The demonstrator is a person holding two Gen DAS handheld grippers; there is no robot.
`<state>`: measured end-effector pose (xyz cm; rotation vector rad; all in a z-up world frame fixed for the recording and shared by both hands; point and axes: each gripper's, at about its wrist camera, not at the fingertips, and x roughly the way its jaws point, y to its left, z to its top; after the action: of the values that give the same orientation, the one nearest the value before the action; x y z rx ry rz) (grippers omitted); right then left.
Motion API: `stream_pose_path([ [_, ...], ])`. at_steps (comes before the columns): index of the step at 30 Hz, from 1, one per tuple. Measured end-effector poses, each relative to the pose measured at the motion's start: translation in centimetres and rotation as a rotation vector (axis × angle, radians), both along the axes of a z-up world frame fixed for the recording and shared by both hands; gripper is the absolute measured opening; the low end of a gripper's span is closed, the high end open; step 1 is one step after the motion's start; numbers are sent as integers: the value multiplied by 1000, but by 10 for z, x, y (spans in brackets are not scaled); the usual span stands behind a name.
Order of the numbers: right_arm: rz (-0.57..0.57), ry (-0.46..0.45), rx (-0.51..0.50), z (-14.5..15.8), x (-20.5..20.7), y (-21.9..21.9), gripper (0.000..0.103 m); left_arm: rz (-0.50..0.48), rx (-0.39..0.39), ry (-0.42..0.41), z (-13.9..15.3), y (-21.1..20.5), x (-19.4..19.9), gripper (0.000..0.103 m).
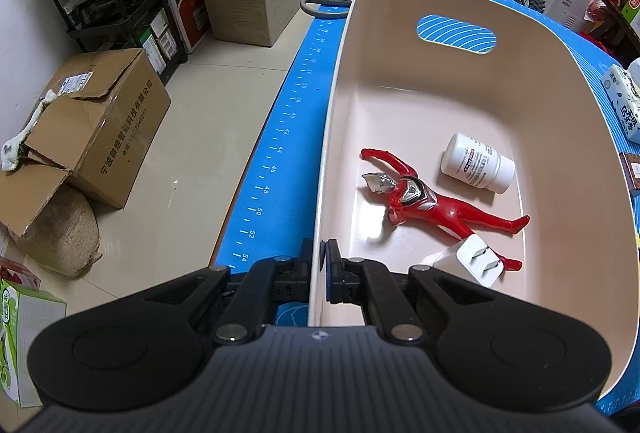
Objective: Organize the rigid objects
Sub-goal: 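Move the right tool to the yellow toy wrench and grasp it, then carry the yellow toy wrench into the basket and release it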
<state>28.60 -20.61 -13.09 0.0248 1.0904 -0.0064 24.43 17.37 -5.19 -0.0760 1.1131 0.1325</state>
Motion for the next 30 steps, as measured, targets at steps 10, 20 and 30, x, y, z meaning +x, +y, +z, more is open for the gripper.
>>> stream_pose_path([
  [10,53,19,-2,-5,-5,8,53,2,2,0,0,1,0,8],
  [20,102,-99,-28,15,-15,19,53,2,3,1,0,1,-1,7],
  [30,83,-280,21,59,-24,29,53,1,3,1,0,1,-1,8],
])
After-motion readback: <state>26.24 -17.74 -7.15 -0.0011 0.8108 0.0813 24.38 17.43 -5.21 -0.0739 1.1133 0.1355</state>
